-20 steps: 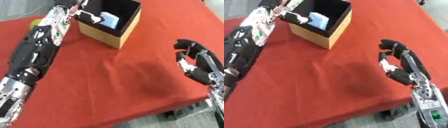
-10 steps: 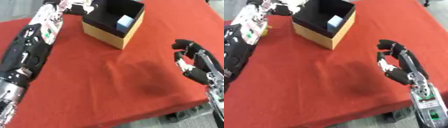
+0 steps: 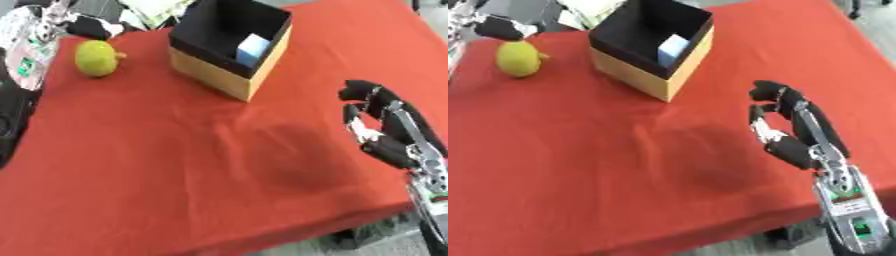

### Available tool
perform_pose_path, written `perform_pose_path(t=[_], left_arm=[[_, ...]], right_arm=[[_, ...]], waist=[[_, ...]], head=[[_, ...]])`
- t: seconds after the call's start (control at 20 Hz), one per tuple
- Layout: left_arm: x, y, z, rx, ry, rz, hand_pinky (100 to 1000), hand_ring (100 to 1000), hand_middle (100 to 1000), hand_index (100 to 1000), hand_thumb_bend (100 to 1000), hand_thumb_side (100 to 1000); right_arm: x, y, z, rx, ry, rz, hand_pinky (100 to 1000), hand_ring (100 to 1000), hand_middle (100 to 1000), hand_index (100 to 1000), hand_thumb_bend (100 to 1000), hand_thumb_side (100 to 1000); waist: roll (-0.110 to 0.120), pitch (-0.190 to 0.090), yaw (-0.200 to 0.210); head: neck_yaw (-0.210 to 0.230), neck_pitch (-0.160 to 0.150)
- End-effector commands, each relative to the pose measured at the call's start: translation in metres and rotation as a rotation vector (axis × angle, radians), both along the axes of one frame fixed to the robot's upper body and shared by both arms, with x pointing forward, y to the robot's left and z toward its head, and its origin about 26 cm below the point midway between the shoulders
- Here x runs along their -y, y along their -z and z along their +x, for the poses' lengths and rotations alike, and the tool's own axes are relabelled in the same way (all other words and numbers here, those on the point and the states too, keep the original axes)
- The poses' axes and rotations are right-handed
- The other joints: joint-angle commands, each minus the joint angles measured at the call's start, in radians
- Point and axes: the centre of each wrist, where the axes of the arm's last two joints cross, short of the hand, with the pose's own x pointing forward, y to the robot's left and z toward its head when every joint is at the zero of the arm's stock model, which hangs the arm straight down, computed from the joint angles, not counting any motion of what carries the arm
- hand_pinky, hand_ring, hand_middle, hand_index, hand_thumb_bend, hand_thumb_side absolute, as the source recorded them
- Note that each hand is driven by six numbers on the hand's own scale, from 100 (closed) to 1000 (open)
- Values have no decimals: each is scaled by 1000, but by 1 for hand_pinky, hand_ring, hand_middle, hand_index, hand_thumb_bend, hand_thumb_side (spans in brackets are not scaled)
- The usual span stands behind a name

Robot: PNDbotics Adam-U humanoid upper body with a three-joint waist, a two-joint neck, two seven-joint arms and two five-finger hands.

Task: Pick up objects on the table and place them in the box.

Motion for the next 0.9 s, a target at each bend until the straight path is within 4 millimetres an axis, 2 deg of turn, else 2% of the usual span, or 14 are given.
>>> perform_pose_path(t=[0.05, 0.25, 0.45, 0.7, 0.9], left_arm=[[-24, -1, 2, -19, -81, 26, 752, 767, 793, 911, 578, 332], [-32, 18, 5, -1, -166, 47, 735, 744, 770, 891, 547, 262], [-32, 29, 6, 40, -203, 64, 712, 718, 752, 875, 528, 214], [-31, 39, 7, 47, -216, 78, 700, 697, 735, 859, 506, 202], [-30, 47, 7, 32, -217, 68, 684, 665, 702, 833, 449, 169]], right_arm=[[3, -7, 1, 25, 4, -11, 728, 800, 729, 861, 100, 463], [3, -8, 1, 26, 4, -10, 728, 800, 729, 862, 100, 464], [2, -8, 2, 27, 1, -9, 728, 800, 729, 862, 100, 467], [2, -8, 2, 28, -2, -10, 728, 800, 729, 862, 100, 471], [2, -9, 3, 29, -3, -10, 728, 801, 729, 862, 100, 477]], waist=[[-8, -15, -3], [-12, -11, -8], [-13, -8, -10], [-13, -1, -14], [-13, 5, -18]], head=[[-2, 5], [-2, 5], [-3, 5], [-3, 5], [-1, 5]])
